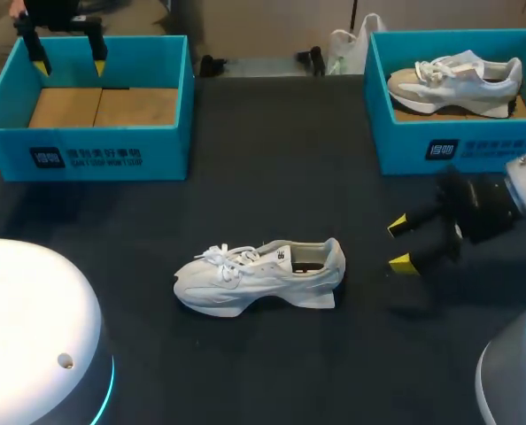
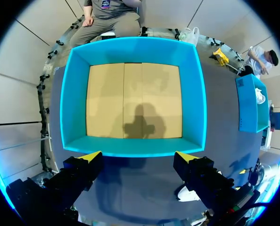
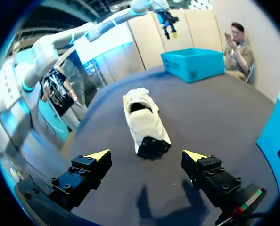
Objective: Take the shoe out of the shoebox, open the shoe tongue, remove and reinsert the insole, then place the shoe into the shoebox
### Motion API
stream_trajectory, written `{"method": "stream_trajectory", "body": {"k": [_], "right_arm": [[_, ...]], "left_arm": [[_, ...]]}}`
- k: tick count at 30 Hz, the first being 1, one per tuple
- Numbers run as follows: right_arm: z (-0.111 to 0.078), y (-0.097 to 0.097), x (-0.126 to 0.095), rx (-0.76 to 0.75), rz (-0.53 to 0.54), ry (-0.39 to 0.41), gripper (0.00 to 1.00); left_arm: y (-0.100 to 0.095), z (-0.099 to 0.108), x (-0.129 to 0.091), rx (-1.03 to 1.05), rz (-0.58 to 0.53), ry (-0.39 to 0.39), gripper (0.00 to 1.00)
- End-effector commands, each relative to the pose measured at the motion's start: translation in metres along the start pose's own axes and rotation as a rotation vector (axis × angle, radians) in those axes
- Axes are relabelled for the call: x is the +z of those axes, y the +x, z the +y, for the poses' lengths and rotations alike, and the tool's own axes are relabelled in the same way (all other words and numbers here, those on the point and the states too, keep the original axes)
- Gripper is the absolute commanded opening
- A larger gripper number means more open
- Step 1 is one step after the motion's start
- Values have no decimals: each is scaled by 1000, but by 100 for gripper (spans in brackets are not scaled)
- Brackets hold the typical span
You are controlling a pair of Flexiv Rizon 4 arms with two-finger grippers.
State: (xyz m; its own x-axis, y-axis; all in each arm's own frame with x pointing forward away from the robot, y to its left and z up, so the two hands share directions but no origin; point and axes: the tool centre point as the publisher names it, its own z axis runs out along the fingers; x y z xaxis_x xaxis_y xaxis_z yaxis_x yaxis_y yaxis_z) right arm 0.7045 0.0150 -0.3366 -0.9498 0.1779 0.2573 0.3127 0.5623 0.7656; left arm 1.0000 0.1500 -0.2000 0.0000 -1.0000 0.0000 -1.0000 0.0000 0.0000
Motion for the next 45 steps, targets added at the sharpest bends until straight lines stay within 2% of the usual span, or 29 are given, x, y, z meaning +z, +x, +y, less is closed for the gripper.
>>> {"method": "stream_trajectory", "body": {"k": [1,11,14,19,28,34,36,45], "right_arm": [[-15,-6,2,-3,32,-87,100],[-15,-6,2,-3,32,-87,100],[-25,-13,6,-33,7,-89,100],[-36,-19,11,-101,-21,-162,100],[-46,-31,23,-125,-17,-203,100],[-42,-34,36,-158,7,-215,100],[-37,-30,42,-189,18,-211,100],[-37,-30,42,-189,18,-211,100]], "left_arm": [[0,0,0,0,0,0,100],[0,0,0,0,0,0,100],[0,0,0,0,0,0,100],[0,0,0,0,0,0,100],[0,0,0,0,0,0,100],[0,0,0,0,0,0,100],[0,0,0,0,0,0,100],[0,0,0,0,0,0,100]]}}
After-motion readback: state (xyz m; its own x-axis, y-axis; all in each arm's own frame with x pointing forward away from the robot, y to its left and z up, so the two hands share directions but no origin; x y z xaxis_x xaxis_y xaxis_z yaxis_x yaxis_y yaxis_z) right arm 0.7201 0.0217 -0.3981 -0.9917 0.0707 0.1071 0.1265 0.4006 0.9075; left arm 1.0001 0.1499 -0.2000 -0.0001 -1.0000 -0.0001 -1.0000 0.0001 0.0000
